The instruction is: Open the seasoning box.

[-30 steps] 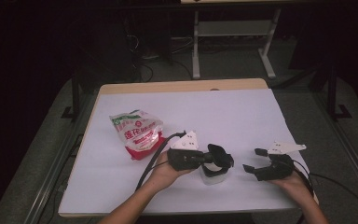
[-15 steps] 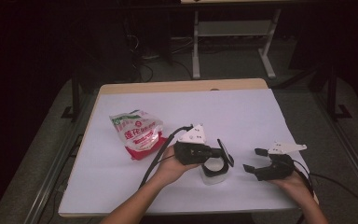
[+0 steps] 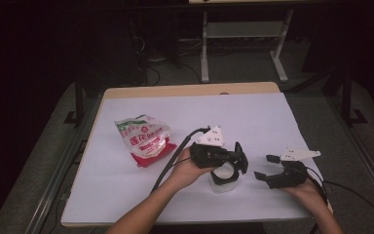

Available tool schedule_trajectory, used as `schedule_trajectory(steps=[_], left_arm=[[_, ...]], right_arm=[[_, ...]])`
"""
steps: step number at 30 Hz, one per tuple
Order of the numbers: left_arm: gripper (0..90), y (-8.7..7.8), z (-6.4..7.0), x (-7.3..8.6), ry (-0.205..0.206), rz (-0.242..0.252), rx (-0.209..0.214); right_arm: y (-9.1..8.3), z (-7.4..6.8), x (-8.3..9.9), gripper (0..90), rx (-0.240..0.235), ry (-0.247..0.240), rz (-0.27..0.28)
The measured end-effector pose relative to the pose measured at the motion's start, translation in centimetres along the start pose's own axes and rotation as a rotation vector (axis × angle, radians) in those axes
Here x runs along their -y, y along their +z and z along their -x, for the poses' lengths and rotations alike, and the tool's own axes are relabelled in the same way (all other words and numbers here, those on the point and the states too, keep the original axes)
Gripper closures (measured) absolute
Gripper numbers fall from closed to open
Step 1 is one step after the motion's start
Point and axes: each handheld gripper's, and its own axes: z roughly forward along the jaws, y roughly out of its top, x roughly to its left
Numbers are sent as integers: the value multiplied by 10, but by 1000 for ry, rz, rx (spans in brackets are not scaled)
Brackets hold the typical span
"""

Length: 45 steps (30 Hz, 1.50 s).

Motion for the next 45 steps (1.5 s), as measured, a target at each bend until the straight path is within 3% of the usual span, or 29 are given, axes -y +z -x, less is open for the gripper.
schedule_trajectory(steps=[16, 27, 31, 32, 34, 38, 40, 45], left_arm=[[900, 14, -1, -1, 2, -10, 4], [897, 5, -4, -1, -33, -14, 33], [849, -2, -4, 1, -47, -11, 36], [783, -4, -5, 2, -64, -13, 50], [747, -7, -6, 2, -91, -15, 69], [660, -18, -8, 4, -86, -10, 84], [609, -22, -8, 6, -80, -10, 64], [598, -32, -6, 10, -30, -23, 1]], right_arm=[[0, -1, 0, 150, -1, -1, 2], [0, -1, 0, 150, 0, -3, 0], [0, -1, 1, 150, 1, -1, -2], [0, -1, 1, 150, 2, -2, -2], [0, -1, 1, 150, 2, -2, -3], [1, -1, 1, 151, 3, -8, -2], [1, -1, 1, 151, 3, -6, -3], [1, -1, 1, 151, 3, -7, -5]])
